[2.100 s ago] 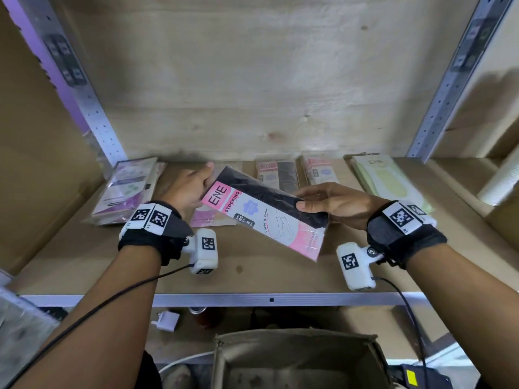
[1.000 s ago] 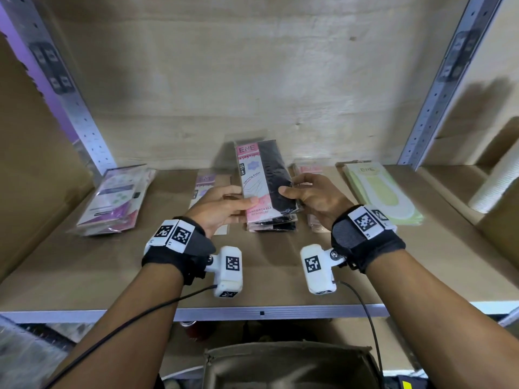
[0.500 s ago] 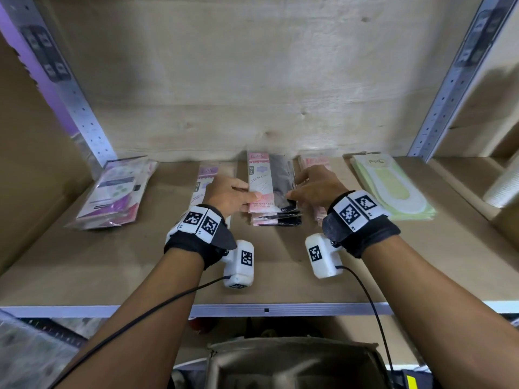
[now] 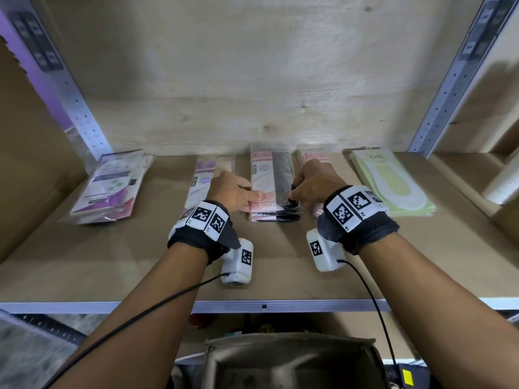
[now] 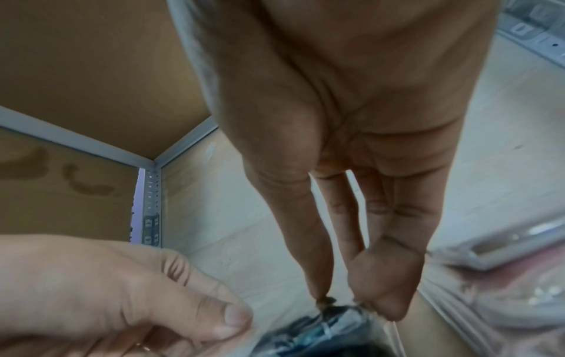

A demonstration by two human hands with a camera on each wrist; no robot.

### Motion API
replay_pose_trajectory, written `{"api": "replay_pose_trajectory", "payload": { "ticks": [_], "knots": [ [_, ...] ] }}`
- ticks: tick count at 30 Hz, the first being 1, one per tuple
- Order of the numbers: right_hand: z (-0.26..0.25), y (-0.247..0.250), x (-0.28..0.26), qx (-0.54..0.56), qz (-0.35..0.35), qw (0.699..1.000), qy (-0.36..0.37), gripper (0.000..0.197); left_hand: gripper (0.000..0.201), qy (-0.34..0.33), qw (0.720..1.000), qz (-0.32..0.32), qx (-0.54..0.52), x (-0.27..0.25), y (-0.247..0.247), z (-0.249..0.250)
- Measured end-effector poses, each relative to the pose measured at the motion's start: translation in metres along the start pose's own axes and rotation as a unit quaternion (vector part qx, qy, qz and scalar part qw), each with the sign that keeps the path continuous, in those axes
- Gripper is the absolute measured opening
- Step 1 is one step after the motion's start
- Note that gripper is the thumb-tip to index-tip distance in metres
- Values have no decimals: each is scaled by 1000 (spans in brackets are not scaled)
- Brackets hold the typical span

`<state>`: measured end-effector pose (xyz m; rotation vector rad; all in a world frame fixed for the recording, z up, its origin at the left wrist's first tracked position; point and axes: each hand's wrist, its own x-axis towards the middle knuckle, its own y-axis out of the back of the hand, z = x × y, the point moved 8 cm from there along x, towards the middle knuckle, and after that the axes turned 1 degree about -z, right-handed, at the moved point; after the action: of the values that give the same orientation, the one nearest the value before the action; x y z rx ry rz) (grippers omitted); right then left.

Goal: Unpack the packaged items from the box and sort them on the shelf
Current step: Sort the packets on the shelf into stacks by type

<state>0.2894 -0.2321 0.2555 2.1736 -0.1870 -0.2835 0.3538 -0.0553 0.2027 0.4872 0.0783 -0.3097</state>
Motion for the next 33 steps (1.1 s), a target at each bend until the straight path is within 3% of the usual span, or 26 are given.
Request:
{"api": "replay_pose_trajectory", "payload": {
  "ticks": [5,8,11,14,17,21,27,33],
  "knots": [
    [-2,0,-2,-10,10,1000,5,32,53,8,1000,-8,8,1,0,0],
    [-4,1,-2,-28,24,999,16,36,43,8,1000,2,14,-1,3,2],
    [-15,11,-3,-71,60,994,61,36,21,-8,999,47,22,-4,25,8],
    [-37,20,-11,-74,97,983,135,25,16,-8,992,122,-42,-9,71,5],
    [-58,8,-17,-26,48,982,181,16,17,-8,980,197,-37,-23,125,-8],
    [-97,-30,-17,48,-32,976,209,14,11,22,970,234,-57,-43,177,-34],
    [-169,-96,1,114,-107,967,199,14,17,79,938,332,58,-73,248,-76],
    [-230,-154,15,128,-121,964,200,6,26,108,939,301,122,-81,272,-102]
  ]
}}
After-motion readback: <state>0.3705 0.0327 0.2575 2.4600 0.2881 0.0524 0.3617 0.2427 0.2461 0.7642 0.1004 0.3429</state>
